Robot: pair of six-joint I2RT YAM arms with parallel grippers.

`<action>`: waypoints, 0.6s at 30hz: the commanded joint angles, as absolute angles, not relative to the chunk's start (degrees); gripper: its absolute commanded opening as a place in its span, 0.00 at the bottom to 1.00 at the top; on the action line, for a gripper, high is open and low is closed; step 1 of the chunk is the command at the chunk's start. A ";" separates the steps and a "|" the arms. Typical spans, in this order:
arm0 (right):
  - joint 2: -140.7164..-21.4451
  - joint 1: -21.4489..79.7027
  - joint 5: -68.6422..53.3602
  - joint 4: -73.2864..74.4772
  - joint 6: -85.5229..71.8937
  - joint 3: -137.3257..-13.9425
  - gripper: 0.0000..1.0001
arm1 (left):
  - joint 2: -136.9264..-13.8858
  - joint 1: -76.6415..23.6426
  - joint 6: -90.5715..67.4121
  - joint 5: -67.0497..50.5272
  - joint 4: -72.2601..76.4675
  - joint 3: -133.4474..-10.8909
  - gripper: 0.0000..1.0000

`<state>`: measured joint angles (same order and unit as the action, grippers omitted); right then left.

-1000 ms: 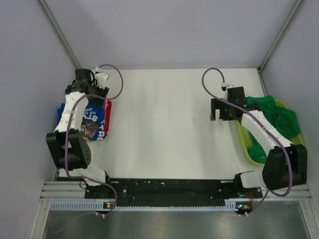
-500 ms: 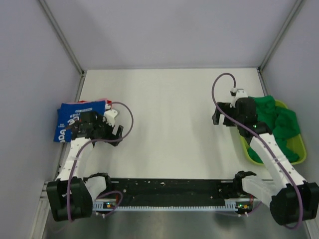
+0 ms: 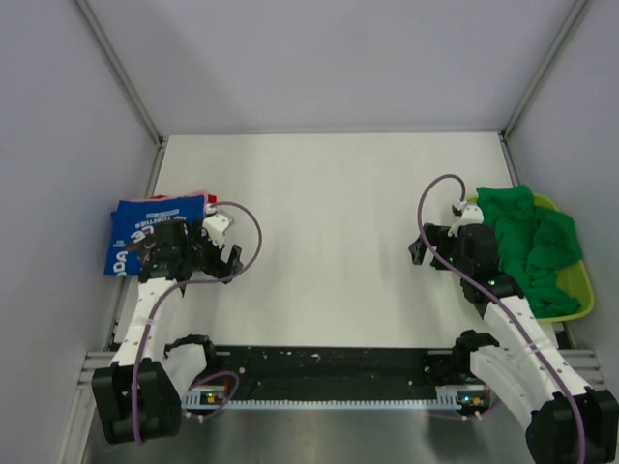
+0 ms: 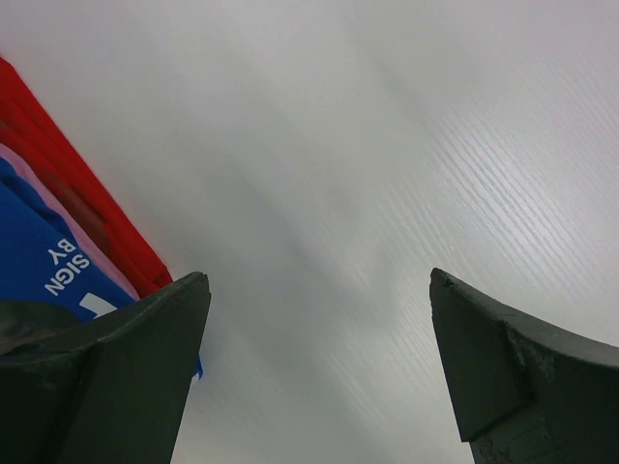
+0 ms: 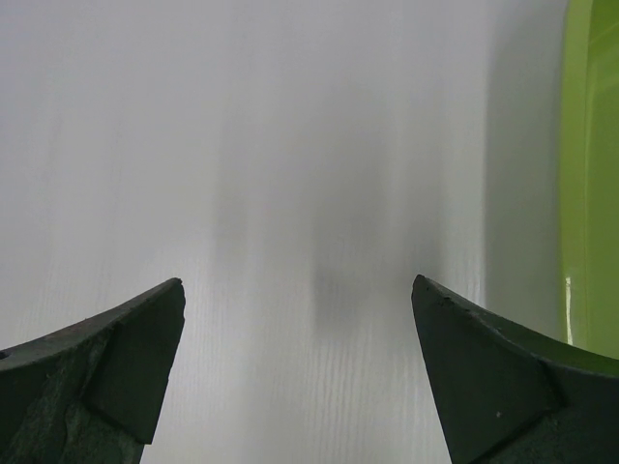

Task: Fold and stack the t-shirts
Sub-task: Put the neatly folded tshirt into the corner of the board with the left arm

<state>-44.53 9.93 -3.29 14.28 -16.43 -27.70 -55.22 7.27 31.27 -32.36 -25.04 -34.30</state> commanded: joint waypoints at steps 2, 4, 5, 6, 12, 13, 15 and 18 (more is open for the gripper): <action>-43.59 9.84 -4.04 9.05 -17.49 -27.42 0.99 | -54.49 7.21 30.15 -33.22 -21.18 -33.49 0.99; -43.51 9.76 -3.96 9.23 -17.40 -27.33 0.99 | -54.32 7.21 30.15 -33.22 -21.18 -33.57 0.99; -43.51 9.84 -3.87 9.32 -17.40 -27.33 0.99 | -54.32 7.21 30.23 -33.31 -21.27 -33.57 0.99; -43.51 9.84 -3.78 9.32 -17.40 -27.33 0.99 | -54.49 7.21 30.23 -33.31 -21.27 -33.49 0.99; -43.42 9.84 -3.60 9.40 -17.40 -27.16 0.99 | -55.28 7.29 29.71 -32.61 -20.92 -33.92 0.99; -43.33 9.84 -3.60 9.40 -17.32 -27.16 0.99 | -55.20 7.29 29.71 -32.69 -20.92 -33.75 0.99; -43.42 9.84 -3.60 9.32 -17.23 -27.16 0.99 | -55.11 7.21 29.79 -32.61 -20.92 -33.84 0.99; -43.42 9.84 -3.52 9.32 -17.23 -26.90 0.99 | -55.11 7.21 29.71 -32.52 -20.92 -33.84 0.99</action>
<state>-44.29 9.93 -3.53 11.92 -16.75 -26.98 -55.27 7.29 30.11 -32.10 -23.49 -34.02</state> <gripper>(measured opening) 0.987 0.987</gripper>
